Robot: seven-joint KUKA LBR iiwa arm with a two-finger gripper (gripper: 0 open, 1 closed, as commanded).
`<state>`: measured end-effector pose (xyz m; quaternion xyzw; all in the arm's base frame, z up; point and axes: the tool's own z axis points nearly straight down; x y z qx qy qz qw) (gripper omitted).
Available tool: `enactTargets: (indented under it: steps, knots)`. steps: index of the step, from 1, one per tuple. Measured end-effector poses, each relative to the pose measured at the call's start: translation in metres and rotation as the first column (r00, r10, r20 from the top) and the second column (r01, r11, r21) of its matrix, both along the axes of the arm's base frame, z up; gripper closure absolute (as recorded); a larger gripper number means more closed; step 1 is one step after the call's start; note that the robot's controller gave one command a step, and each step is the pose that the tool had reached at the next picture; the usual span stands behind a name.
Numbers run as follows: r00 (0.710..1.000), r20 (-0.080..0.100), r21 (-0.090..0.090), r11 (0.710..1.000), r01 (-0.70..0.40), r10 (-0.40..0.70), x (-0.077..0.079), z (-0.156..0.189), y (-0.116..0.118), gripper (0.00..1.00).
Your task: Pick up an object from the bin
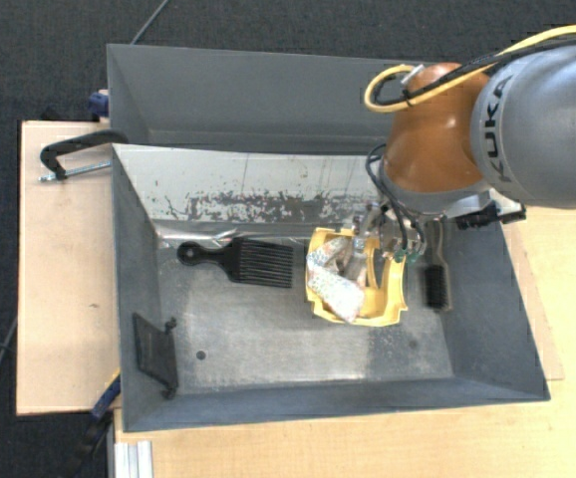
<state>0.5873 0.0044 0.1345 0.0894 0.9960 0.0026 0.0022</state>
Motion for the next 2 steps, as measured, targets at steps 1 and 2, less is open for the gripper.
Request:
enactTargets:
  steps: [1,2]
  knots:
    - [1.0,0.018,-0.001,1.0,-0.01,0.01,0.008,0.01,-0.002,1.0]
    - [1.0,-0.004,0.001,1.0,0.004,-0.004,-0.006,0.039,-0.015,1.0]
